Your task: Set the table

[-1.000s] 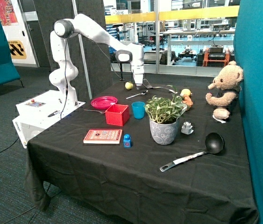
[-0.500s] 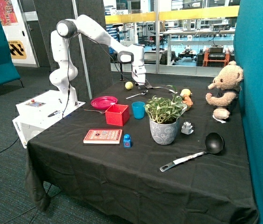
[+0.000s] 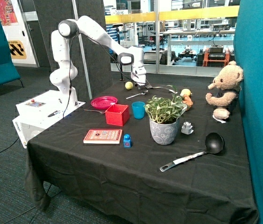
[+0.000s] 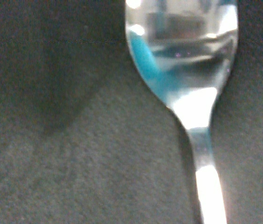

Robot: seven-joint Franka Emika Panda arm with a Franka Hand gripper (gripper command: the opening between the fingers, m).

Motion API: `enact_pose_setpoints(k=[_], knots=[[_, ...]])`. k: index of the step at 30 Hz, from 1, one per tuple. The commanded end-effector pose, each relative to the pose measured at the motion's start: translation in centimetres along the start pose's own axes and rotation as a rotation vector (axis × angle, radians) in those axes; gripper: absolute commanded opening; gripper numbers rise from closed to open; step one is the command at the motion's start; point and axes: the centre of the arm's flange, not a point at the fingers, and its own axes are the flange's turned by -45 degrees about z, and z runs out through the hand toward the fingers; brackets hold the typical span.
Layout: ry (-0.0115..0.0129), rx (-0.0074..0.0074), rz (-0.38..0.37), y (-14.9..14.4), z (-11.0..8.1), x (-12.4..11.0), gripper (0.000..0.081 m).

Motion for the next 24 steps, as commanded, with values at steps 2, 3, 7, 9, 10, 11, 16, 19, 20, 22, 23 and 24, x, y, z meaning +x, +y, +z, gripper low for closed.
enact_pose_setpoints(k=[2, 3, 7, 9, 10, 11, 16, 19, 20, 22, 23, 24], knots=[[0.0011, -0.0006, -0.02, -1.3, 0.9, 0.6, 0.044], [0.0011, -0.0006, -0.016, -1.2, 1.0, 0.6, 0.0439], [0.0011, -0.0006, 0.003, -0.8, 1.7, 0.5, 0.0427], [0.0011, -0.0006, 0.005, -0.7, 2.0, 0.5, 0.0429], [0.0011, -0.0006, 0.004, -0.7, 2.2, 0.4, 0.043], [0.0011, -0.0006, 0.003, -0.7, 2.3, 0.3, 0.0431], [0.0011, -0.0006, 0.002, -0.8, 2.9, -0.1, 0.0432], [0.0011, -0.0006, 0.003, -0.9, 3.1, -0.3, 0.0396], [0.0011, -0.0006, 0.003, -0.8, 3.2, -0.3, 0.0394], [0.0011, -0.0006, 0.004, -0.8, 3.3, -0.4, 0.0392], [0.0011, -0.0006, 0.005, -0.8, 3.4, -0.5, 0.0391], [0.0011, -0.0006, 0.005, -0.8, 3.4, -0.5, 0.039]])
